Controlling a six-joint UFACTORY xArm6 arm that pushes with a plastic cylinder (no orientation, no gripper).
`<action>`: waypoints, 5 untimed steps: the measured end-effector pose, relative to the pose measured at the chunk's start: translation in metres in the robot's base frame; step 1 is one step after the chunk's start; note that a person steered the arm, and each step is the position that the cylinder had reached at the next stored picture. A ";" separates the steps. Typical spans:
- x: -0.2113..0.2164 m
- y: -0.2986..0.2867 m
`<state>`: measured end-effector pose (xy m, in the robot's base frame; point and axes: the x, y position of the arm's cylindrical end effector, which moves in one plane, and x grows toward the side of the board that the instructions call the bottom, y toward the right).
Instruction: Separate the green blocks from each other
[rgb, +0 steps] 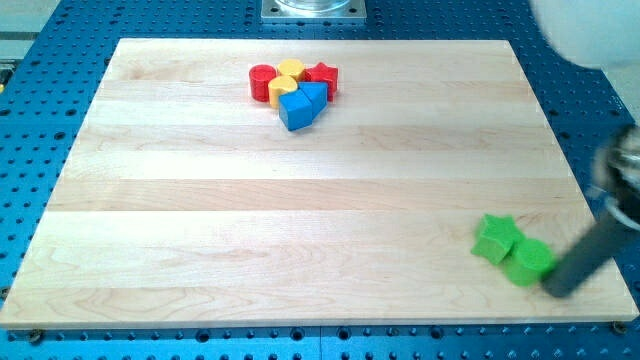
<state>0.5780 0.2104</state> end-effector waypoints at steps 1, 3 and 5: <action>-0.058 -0.116; -0.124 -0.252; -0.096 -0.176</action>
